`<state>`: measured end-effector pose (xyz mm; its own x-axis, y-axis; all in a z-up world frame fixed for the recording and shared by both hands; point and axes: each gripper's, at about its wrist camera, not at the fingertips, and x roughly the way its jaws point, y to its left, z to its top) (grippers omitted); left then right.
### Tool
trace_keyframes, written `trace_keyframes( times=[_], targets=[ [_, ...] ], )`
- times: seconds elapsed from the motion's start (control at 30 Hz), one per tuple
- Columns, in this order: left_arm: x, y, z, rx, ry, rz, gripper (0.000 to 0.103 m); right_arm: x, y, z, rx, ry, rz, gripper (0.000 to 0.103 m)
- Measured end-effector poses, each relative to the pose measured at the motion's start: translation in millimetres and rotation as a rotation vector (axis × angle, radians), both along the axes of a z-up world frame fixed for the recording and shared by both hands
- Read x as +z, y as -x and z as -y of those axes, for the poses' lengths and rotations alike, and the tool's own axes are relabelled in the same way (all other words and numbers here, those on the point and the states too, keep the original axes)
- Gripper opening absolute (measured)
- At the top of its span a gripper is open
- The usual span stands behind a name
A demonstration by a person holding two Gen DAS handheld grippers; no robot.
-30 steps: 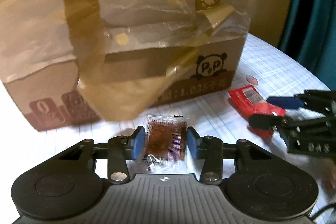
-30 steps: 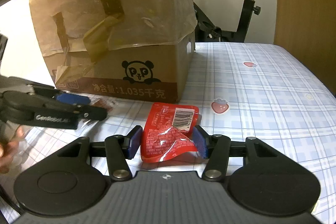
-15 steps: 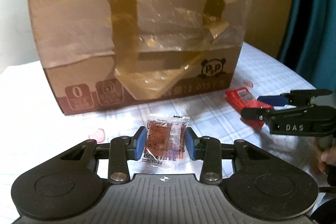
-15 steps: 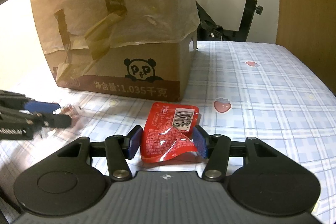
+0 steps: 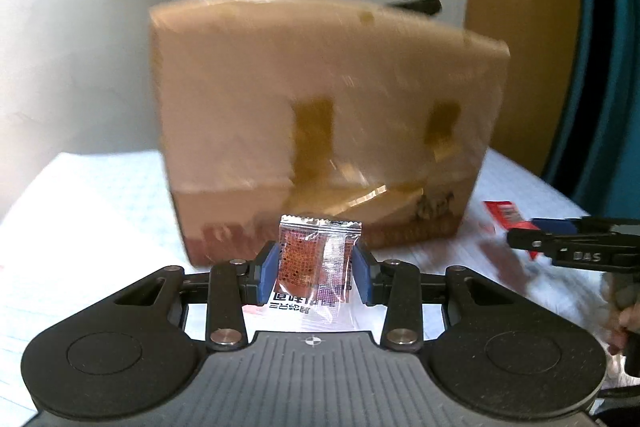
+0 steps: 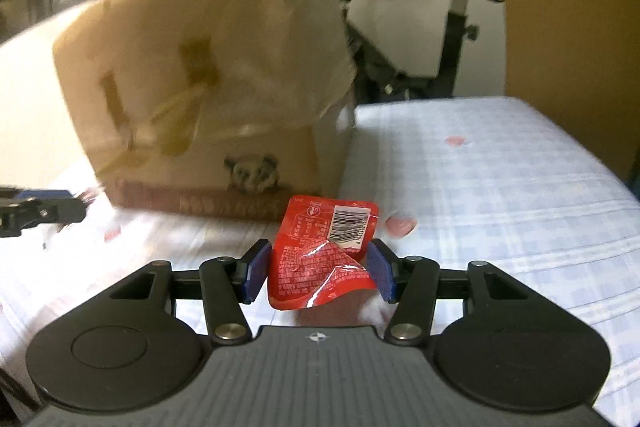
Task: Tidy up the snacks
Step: 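Lift both packets over the box and open both grippers to drop them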
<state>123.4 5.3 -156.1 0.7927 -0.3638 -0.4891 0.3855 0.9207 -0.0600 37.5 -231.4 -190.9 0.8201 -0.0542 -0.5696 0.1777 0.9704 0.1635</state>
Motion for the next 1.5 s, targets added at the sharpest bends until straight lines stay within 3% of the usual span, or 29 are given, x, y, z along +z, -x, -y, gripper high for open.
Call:
trace_keyframes(
  times=[0.2,0.4,0.53,0.67,0.77,1.0,1.23,1.33,1.4,1.5],
  targets=[
    [46.9,2.3,-26.8,0.055,0.083,0.112,0.042,52.0,12.5,7.9,-0.028,0.052,0.131,0.056],
    [102.6,-13.8,-26.7,0.022,0.106,0.247,0.042,120.3,2.3,10.1,0.010,0.092,0.308,0.056],
    [131.3,-43.2,-15.6,0.011,0.117,0.232,0.042,153.5,-30.7,2.5,0.084,0.122,0.353,0.056],
    [143.8,-77.7,-2.0,0.026,0.106,0.198,0.042,174.6,-75.4,-3.4,0.181,0.059,0.318,0.056],
    [142.2,-109.0,4.0,0.047,0.116,0.115,0.042,181.8,-112.1,-15.2,0.215,0.103,0.263,0.056],
    [128.2,-139.2,9.2,0.089,-0.016,0.047,0.043,157.5,-177.0,-39.1,0.237,0.132,0.081,0.056],
    [118.3,-147.0,-4.3,0.107,-0.062,-0.008,0.053,135.6,-192.3,-36.5,0.208,0.123,0.004,0.057],
    [121.2,-145.1,-8.8,0.108,-0.062,0.006,0.065,135.5,-191.4,-34.7,0.199,0.129,-0.005,0.058],
    [124.5,-138.0,-11.3,0.112,-0.063,0.025,0.071,137.5,-186.7,-35.0,0.203,0.136,0.001,0.065],
    [130.4,-132.3,-10.8,0.106,-0.064,0.035,0.073,141.1,-182.2,-36.1,0.186,0.150,0.014,0.073]
  ],
)
